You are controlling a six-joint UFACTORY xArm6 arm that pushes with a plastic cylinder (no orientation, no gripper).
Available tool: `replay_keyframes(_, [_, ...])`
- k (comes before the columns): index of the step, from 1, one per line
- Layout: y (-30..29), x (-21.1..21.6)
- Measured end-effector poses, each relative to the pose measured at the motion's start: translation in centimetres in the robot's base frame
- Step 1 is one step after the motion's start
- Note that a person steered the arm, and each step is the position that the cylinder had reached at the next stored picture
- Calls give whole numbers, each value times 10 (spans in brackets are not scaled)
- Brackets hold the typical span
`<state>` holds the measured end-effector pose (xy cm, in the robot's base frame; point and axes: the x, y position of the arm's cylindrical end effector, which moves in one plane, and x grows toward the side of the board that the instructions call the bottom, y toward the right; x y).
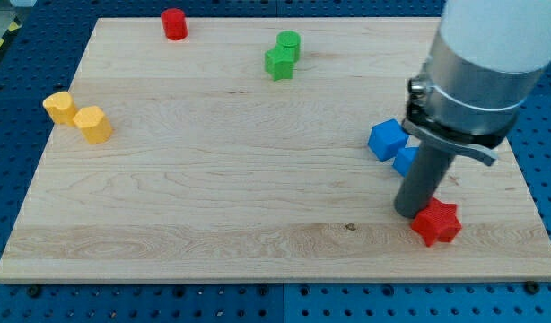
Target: Move red star at bottom right corner of the board
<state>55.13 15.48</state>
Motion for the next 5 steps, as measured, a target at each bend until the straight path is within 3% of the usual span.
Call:
replay_keyframes(2, [1, 53])
replay_keyframes(5, [56, 54])
